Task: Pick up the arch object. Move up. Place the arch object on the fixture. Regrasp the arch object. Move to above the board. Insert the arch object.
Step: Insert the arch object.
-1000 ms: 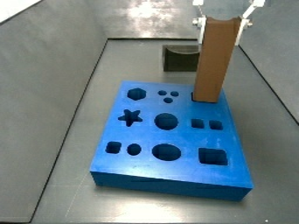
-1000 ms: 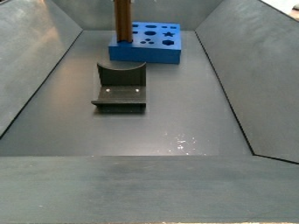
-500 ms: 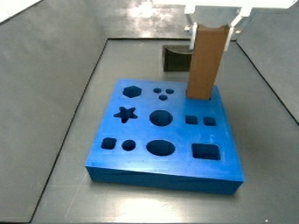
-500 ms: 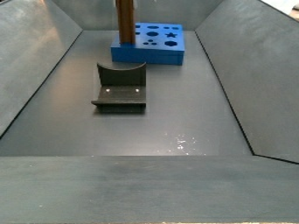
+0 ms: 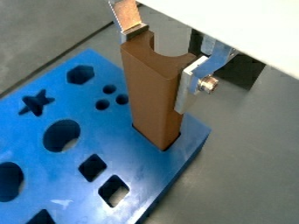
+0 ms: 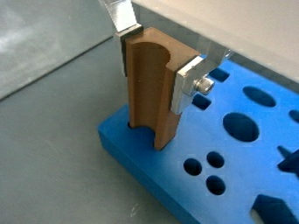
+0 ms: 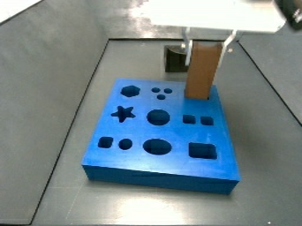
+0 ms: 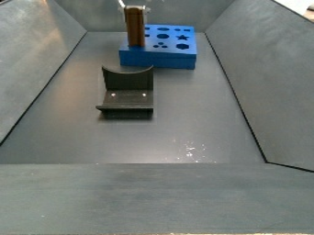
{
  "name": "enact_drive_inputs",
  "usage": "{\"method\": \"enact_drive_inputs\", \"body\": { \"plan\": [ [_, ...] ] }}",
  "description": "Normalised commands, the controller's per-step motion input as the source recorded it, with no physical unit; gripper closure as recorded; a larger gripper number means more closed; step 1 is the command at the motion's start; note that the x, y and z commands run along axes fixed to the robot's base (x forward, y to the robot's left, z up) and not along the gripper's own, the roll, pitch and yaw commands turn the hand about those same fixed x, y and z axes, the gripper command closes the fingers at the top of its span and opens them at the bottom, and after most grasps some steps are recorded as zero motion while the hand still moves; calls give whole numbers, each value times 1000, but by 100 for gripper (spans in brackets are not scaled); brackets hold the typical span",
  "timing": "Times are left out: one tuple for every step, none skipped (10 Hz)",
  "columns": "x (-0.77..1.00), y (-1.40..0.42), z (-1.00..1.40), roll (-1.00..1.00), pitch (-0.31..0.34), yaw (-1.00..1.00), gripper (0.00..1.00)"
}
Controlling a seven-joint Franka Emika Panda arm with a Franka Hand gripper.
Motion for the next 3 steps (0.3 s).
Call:
{"method": "enact_drive_inputs", "body": {
  "plan": [
    [0,0,17,0,21,0,100],
    [0,0,0,0,-10,0,100],
    [0,0,0,0,0,0,100]
  ]
}}
